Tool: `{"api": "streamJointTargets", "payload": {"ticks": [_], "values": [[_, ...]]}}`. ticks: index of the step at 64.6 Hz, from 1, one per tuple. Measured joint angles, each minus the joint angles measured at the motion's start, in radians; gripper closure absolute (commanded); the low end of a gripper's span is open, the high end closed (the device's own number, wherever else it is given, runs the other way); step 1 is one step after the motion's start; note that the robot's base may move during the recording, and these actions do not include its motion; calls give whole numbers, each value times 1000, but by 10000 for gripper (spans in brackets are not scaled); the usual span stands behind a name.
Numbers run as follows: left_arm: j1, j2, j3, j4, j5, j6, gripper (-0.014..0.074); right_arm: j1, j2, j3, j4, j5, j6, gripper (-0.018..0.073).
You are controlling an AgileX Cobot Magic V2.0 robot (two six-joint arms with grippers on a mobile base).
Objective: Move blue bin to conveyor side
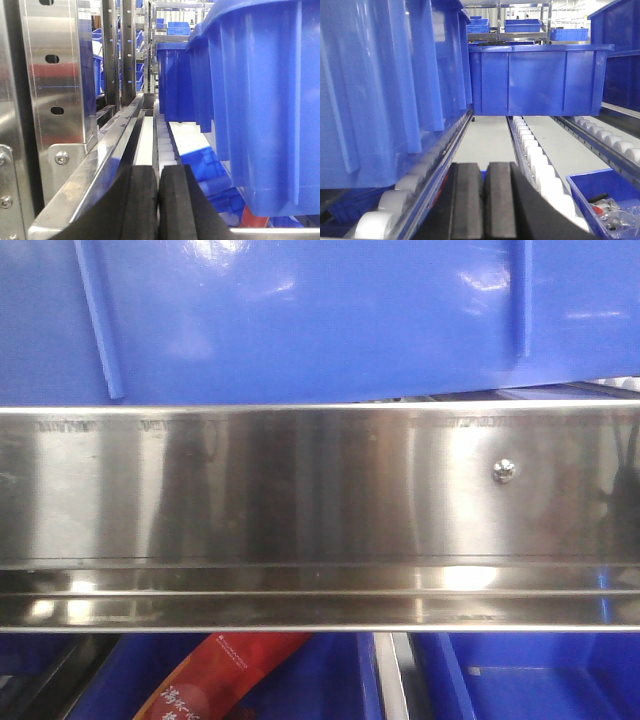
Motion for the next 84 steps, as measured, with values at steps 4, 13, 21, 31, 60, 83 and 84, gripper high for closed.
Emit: {"api": "streamJointTargets", "payload": {"ticks": [4,13,21,31,60,83,84], "values": [[0,0,0,0,0,0,594,0,0,0,0,0,0,648],[0,0,0,0,0,0,594,0,0,0,0,0,0,648],[0,0,0,0,0,0,594,0,0,0,0,0,0,648],[0,0,0,0,0,0,594,0,0,0,0,0,0,648],[0,0,0,0,-32,0,594,0,0,0,0,-35,0,648],[0,4,-218,0,224,0,594,0,3,-276,-24,154,0,648],[0,8,-241,0,244,0,594,0,7,-297,-28,187,0,648]]}}
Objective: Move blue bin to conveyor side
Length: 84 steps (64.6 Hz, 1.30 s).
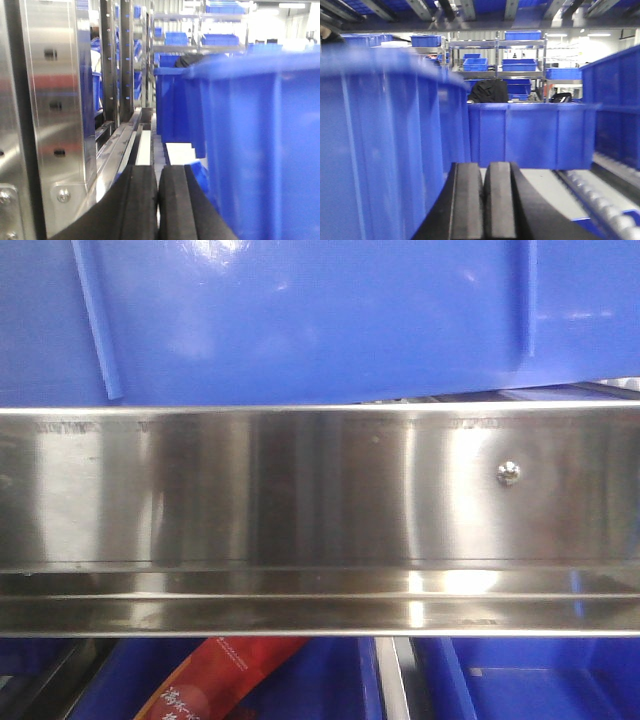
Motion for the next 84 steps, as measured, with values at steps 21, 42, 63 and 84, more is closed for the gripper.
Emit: {"api": "streamJointTargets", "payload": {"ticks": [21,42,63,84], "values": [[0,249,-334,4,373,0,594,0,310,-432,-16,423,-8,648],[0,441,-520,0,345,0,594,0,582,-747,-14,617,-8,648],[0,550,-608,-90,249,0,594,0,688,-854,53,641,-44,640],[0,919,-960,-114,431,0,594,4,1018,-1188,53,875,-57,640]]}}
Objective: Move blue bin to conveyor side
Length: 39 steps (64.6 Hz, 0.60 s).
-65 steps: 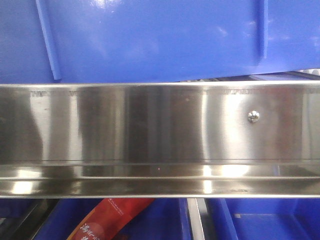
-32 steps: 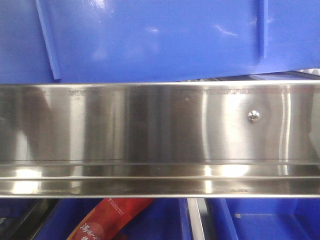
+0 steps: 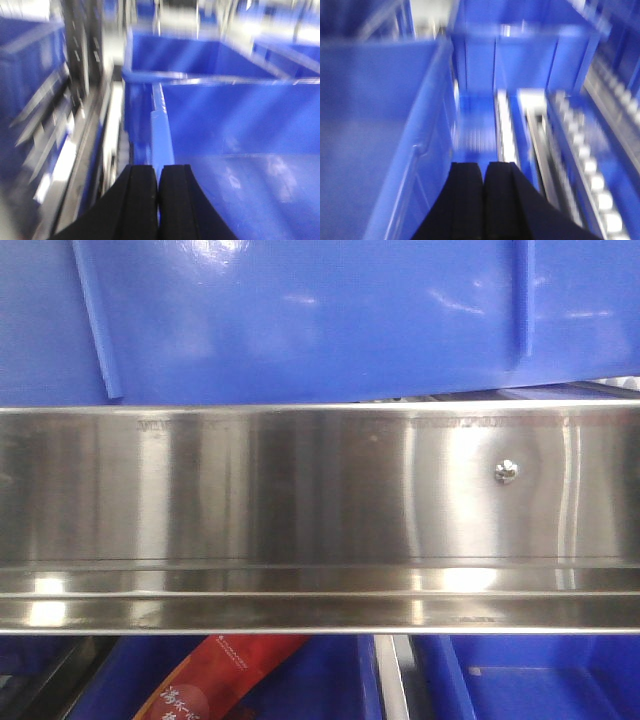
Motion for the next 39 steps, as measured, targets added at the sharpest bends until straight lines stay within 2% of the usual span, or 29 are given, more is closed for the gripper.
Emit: {"api": "streamJointTargets", "payload": {"ticks": [17,39], "values": [[0,319,-278,-7,187,0,594,71,241,-225,-31,135,-4,640],[0,529,-436,-17,260,-7,594,87,431,-388,-53,148,-4,640]]}}
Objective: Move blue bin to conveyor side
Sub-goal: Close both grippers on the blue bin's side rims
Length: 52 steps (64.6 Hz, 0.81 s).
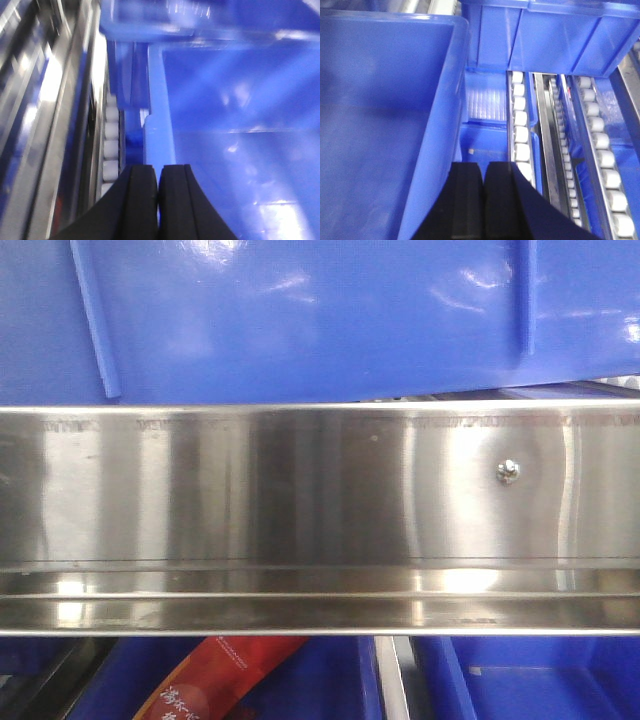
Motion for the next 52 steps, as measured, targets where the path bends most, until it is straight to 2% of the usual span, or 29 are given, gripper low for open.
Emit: {"api": "streamJointTargets", "payload": {"ticks": [10,16,31,37,44,52], "values": [[0,67,-38,0,41,-15,588,0,61,-44,0,2,0,640],[0,93,-53,0,57,-15,542,0,88,-78,0,2,0,640],[0,116,-60,11,73,-17,255,0,114,-98,-2,2,0,640],[0,116,-60,11,73,-18,204,0,114,-99,-2,2,0,635],[0,120,-63,11,75,-18,217,0,114,-99,-2,2,0,524],[0,141,-65,6,75,-16,229,0,114,-99,-2,2,0,333]]}}
